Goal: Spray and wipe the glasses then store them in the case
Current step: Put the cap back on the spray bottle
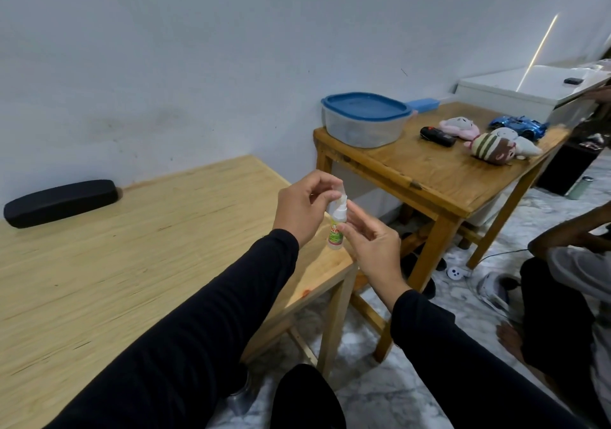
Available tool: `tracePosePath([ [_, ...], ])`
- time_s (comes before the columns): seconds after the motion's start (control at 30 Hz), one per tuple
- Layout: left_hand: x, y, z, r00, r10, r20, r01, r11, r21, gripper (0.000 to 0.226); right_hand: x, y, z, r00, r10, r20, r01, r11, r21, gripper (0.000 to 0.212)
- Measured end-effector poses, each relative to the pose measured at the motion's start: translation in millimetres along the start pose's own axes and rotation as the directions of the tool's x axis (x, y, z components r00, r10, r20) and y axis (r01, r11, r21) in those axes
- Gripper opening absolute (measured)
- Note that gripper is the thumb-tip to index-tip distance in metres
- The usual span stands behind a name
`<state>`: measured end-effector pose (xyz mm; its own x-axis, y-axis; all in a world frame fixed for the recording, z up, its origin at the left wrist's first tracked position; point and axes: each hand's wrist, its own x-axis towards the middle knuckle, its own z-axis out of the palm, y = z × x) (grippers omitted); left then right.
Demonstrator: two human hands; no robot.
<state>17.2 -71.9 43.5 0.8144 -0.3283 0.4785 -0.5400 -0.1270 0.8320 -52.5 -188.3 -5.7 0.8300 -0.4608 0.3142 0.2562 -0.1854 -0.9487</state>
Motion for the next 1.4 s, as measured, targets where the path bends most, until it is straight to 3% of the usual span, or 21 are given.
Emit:
tracePosePath([
  [0.27, -1, -8, 3, 0.995, 0.0, 0.096, -0.003, 0.999, 0.036, 0.018, 3, 1, -2, 1.0, 0.021, 0.01, -0.021, 1.0, -0.012, 0.037],
  [0.37, -8, -15, 0, 0.995, -0.037, 0.097, 0.038, 0.999, -0.001, 0.034, 5, -4, -5, 0.999, 0.005, 0.052, -0.003, 0.999, -0.039, 0.051],
  [0.5, -24, -26, 3, 0.988, -0.124, 0.088, 0.129, 0.99, -0.05, 0.039, 9, -7, -9, 0.988, -0.07, 0.138, 0.091, 0.985, -0.149, 0.071],
  [0.7, -40, -32, 14, 0.98, -0.197, 0.003, 0.195, 0.97, -0.144, 0.032, 15, -10, -12, 0.964, -0.153, 0.217, 0.224, 0.908, -0.354, 0.064],
  [0.97, -41, -34, 18, 0.975, -0.22, -0.021, 0.212, 0.96, -0.18, 0.032, 19, -6, -12, 0.969, -0.038, 0.242, 0.106, 0.956, -0.275, 0.064],
  [1.2, -40, -35, 18, 0.971, -0.238, -0.025, 0.228, 0.95, -0.213, 0.033, 15, -7, 1, 0.988, -0.056, 0.147, 0.088, 0.972, -0.219, 0.06],
  [1.4, -40, -34, 17, 0.973, -0.229, -0.019, 0.222, 0.96, -0.168, 0.031, 13, -5, 0, 0.987, -0.03, 0.159, 0.066, 0.972, -0.226, 0.056],
])
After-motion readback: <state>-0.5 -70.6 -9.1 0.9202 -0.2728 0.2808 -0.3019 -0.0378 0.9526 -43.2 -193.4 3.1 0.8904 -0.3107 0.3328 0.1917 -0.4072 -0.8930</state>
